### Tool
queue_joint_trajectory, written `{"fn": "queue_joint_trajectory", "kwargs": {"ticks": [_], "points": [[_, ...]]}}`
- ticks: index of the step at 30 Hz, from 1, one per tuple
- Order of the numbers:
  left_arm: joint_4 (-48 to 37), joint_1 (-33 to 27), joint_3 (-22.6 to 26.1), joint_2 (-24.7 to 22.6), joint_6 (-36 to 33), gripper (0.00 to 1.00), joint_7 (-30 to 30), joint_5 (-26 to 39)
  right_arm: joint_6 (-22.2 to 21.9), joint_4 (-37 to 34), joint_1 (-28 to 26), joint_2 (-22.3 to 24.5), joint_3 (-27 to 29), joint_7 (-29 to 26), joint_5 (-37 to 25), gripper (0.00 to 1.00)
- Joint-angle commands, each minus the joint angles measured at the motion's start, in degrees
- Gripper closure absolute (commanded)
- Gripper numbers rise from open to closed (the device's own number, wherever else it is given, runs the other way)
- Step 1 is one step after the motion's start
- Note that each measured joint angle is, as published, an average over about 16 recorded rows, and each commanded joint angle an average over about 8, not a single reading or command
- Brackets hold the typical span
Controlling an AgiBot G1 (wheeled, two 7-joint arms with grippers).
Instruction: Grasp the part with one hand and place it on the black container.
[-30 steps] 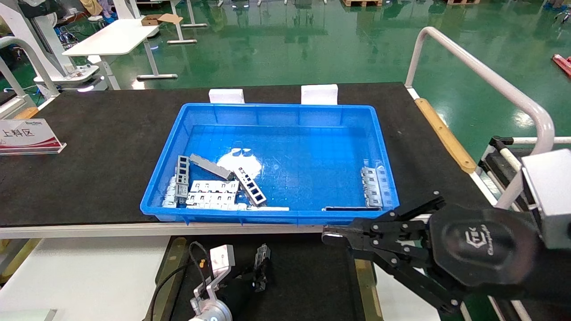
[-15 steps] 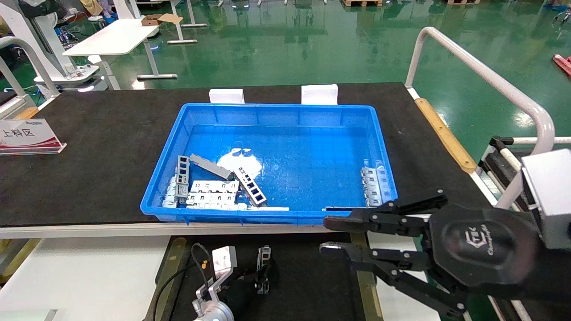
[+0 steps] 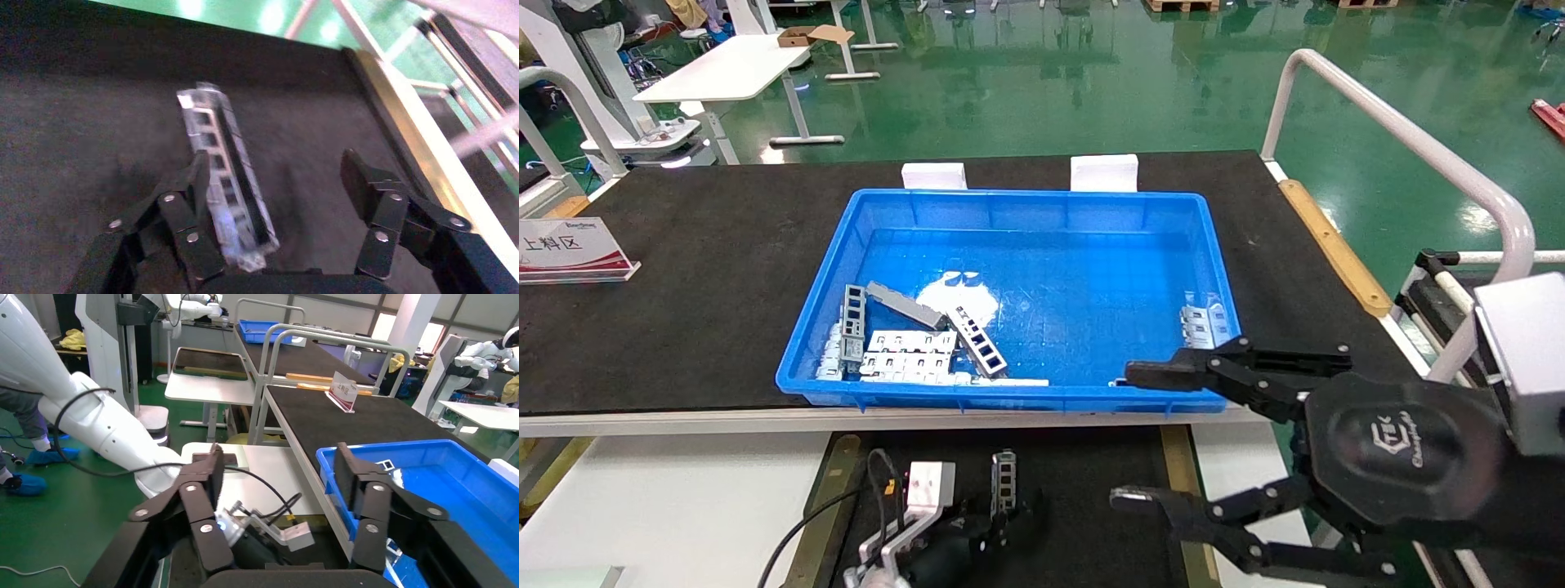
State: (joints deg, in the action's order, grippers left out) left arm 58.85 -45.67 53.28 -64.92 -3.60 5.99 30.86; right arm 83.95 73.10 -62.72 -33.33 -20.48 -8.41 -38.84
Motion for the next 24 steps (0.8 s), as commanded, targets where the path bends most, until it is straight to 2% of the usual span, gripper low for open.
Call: {"fn": "queue_joint_trajectory", "kwargs": {"ticks": [1, 11, 24], "points": [[1.8, 0.6, 0.4, 2.0, -1.9, 0.00, -0.5, 0.5, 0.0, 0.0, 0.0, 0.0, 0.0, 0.0, 0.0, 0.00], [6.9, -0.2, 1.6, 12.2, -17.0, 0.00, -2.9, 2.5, 0.0, 0.0, 0.0, 0.0, 0.0, 0.0, 0.0, 0.00], [9.8, -2.5, -2.1, 22.6, -35.7, 0.00, -8.6, 1.3, 0.0, 0.0, 0.0, 0.0, 0.0, 0.0, 0.0, 0.00]]}}
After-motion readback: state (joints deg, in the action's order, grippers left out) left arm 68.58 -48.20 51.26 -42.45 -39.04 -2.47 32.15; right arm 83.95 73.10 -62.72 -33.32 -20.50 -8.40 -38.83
